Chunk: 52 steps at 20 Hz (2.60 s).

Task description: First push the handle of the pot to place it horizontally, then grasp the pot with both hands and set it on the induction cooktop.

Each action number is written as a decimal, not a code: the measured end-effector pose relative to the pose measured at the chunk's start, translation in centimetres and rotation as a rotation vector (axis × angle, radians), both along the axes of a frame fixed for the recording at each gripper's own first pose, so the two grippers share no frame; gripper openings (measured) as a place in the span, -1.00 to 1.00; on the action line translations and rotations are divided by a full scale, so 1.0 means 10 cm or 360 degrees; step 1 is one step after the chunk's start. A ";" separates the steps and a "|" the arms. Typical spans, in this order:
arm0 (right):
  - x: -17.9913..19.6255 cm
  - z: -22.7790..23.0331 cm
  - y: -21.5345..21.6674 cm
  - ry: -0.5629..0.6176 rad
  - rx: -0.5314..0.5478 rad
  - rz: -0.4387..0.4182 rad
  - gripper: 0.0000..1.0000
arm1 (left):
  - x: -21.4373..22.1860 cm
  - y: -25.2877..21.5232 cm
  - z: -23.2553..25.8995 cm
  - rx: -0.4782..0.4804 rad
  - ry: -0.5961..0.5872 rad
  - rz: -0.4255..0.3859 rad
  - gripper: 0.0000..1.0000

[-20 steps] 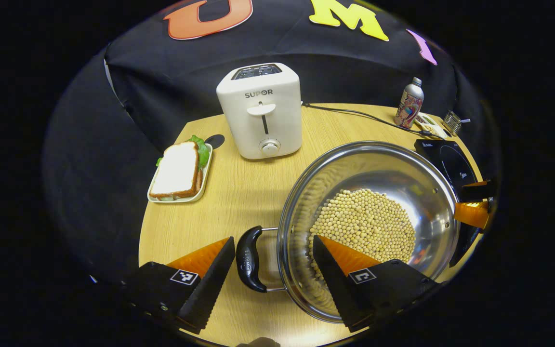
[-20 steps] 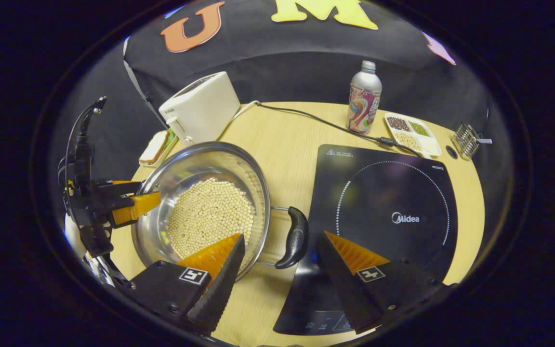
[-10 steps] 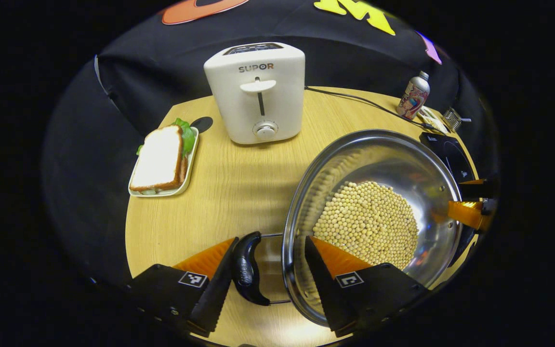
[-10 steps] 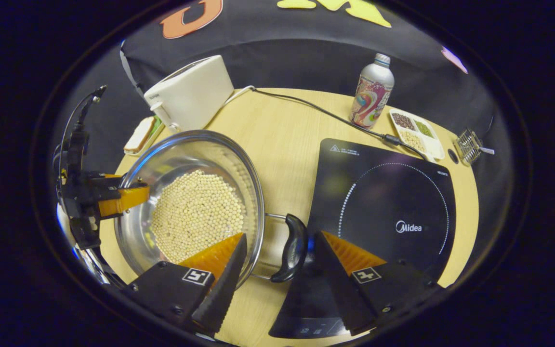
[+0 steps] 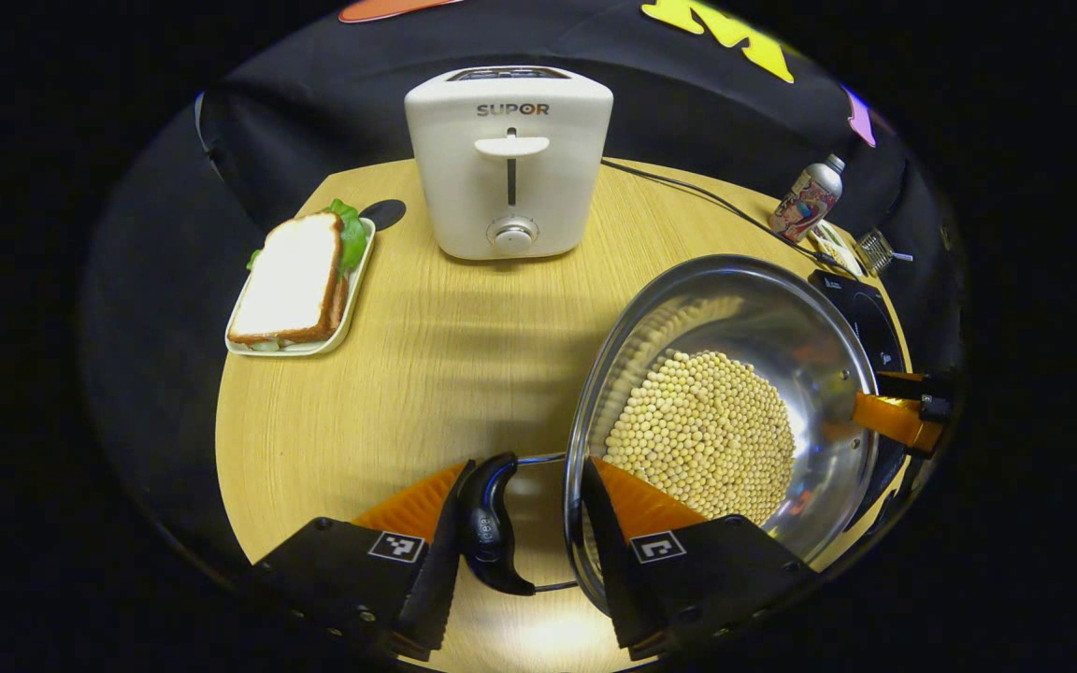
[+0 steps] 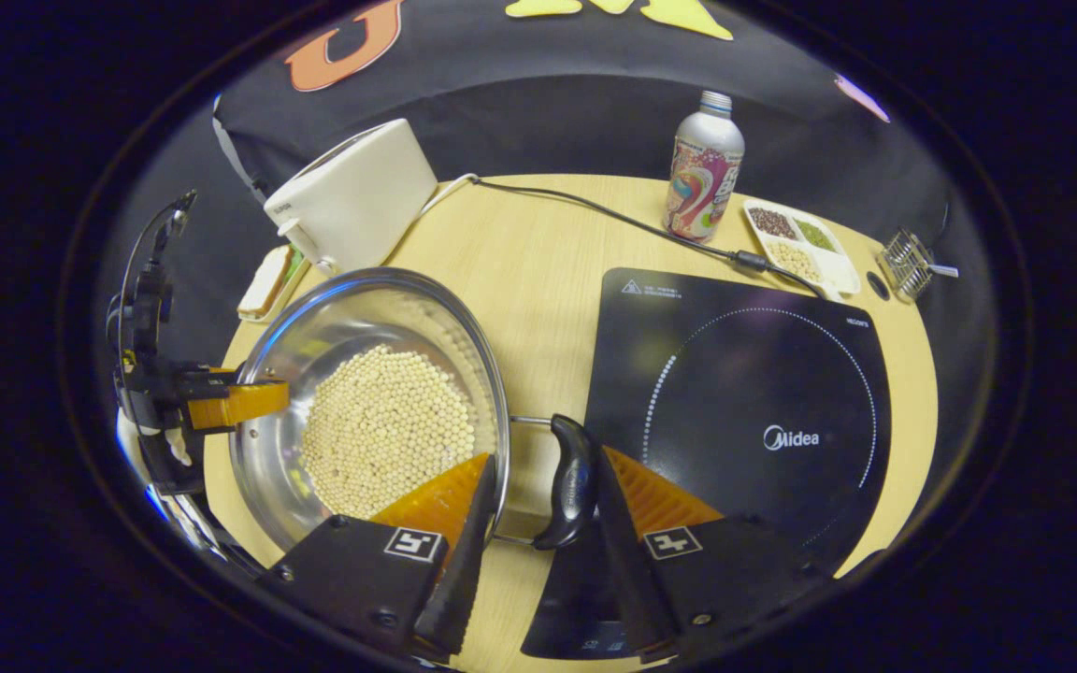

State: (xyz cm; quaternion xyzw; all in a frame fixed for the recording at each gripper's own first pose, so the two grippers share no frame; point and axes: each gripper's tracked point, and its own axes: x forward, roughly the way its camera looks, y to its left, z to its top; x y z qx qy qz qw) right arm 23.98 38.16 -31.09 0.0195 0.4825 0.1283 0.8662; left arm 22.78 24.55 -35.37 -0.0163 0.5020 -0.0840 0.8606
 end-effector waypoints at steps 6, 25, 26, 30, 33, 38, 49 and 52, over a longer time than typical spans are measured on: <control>-0.05 0.12 -0.04 0.0009 0.0024 0.0011 0.12 | -0.15 -0.03 0.17 0.0018 -0.0004 0.0021 0.19; -0.61 0.80 -1.30 -0.0132 0.0038 -0.0049 0.05 | -0.34 -0.89 0.63 0.0052 -0.0130 -0.0089 0.19; -0.63 0.80 -1.42 -0.0136 0.0041 -0.0065 0.05 | -0.31 -0.96 0.60 0.0056 -0.0139 -0.0103 0.18; -0.66 0.81 -1.89 -0.0162 0.0027 -0.0122 0.07 | -0.28 -1.33 0.58 0.0040 -0.0153 -0.0157 0.19; -0.65 0.76 -2.22 -0.0166 0.0017 -0.0153 0.07 | -0.21 -1.59 0.52 0.0030 -0.0157 -0.0182 0.19; -0.55 0.70 -2.68 -0.0155 0.0022 -0.0193 0.07 | -0.15 -2.12 0.47 0.0049 -0.0159 -0.0214 0.36; -0.05 0.53 -3.13 -0.0128 0.0006 -0.0173 0.07 | 0.20 -2.56 0.36 0.0082 -0.0133 -0.0163 0.19; 0.07 0.51 -3.12 -0.0131 0.0000 -0.0149 0.07 | 0.30 -2.57 0.33 0.0091 -0.0139 -0.0143 0.19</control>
